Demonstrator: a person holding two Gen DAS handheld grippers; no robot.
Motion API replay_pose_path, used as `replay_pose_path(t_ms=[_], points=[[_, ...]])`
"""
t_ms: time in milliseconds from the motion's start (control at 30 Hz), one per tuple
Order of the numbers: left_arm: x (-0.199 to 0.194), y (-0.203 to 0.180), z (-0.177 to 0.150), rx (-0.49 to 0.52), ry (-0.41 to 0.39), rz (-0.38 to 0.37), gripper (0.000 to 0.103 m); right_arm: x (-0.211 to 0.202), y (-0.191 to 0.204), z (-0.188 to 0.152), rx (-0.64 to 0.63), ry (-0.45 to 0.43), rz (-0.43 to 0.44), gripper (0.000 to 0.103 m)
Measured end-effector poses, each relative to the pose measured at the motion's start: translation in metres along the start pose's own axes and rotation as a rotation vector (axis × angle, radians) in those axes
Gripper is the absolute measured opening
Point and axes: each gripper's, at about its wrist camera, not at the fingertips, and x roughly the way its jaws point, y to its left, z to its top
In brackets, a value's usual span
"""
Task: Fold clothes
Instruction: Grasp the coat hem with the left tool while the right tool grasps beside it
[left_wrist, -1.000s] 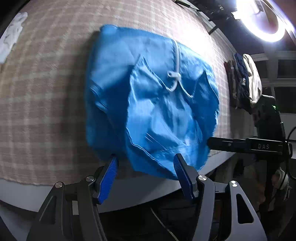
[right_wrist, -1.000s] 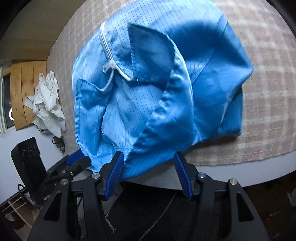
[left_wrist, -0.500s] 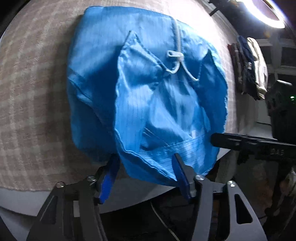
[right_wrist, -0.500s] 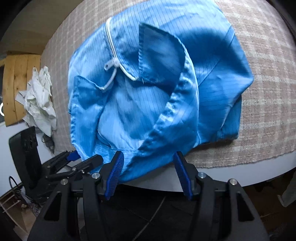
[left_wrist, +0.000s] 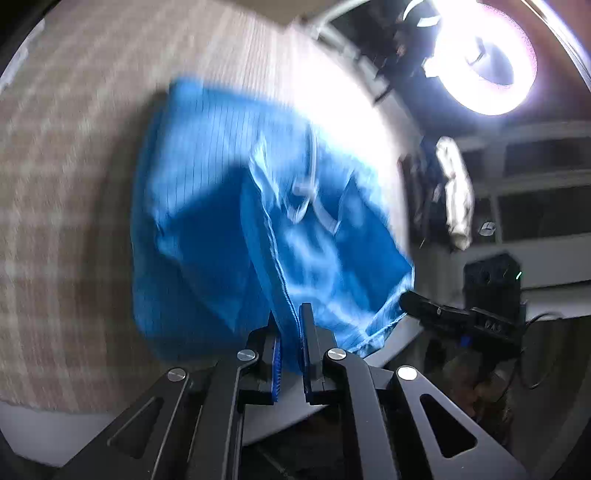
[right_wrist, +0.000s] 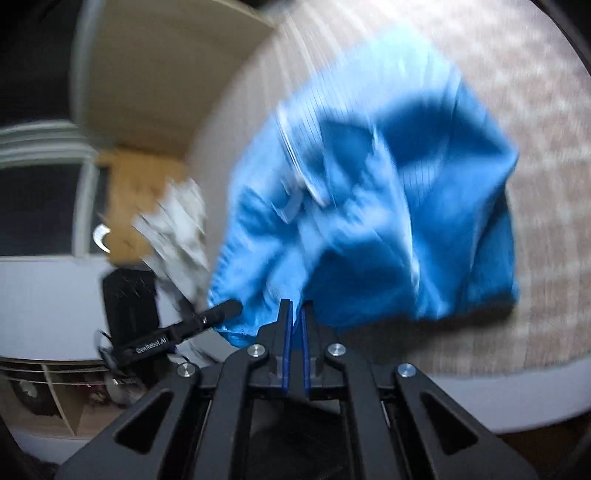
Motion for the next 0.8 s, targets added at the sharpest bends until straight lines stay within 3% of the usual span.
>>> replay_pose_path(t_ms=[67,167,233,267,300,367,433,567,633,800], points=[[-0.008,0.002,0.005,-0.03,-0.072,-0.013,0.007,-0.006,-0.002,-0.001,-0.017,-0.073,0.004,0.005],[-0.005,0.003,0.014,-0.059,-0.108,0.003,0.007,-0.004,0.0,-0.003,-0.075,-0.132,-0.049,0.004],[-0.002,0.002,0.017,-0.06,-0.107,0.017,0.007,-0.002,-0.008,0.004,-0.028,-0.052,-0.01,0.004],[-0.001,0.0,0.017,-0.047,-0.102,0.034,0.006,-0.004,-0.004,0.008,-0.054,-0.028,-0.031,0.006],[0.001,-0.002,0.017,-0.035,-0.093,0.041,0.007,-0.008,0.006,0.01,-0.118,-0.017,-0.08,0.007],[-0.003,0.001,0.022,-0.018,-0.08,0.06,0.007,-0.002,0.049,0.003,-0.426,0.061,-0.24,0.017],[-0.003,-0.001,0.025,-0.003,-0.071,0.081,0.007,0.01,0.077,-0.006,-0.633,0.161,-0.335,0.061],[-0.006,-0.005,0.026,0.019,-0.06,0.107,0.007,0.038,0.122,-0.015,-1.017,0.265,-0.409,0.064],[-0.007,-0.008,0.027,0.031,-0.06,0.12,0.007,0.046,0.131,-0.012,-1.143,0.307,-0.398,0.064],[-0.006,-0.013,0.029,0.005,-0.088,0.134,0.007,0.077,0.13,-0.001,-1.199,0.519,-0.263,0.064]])
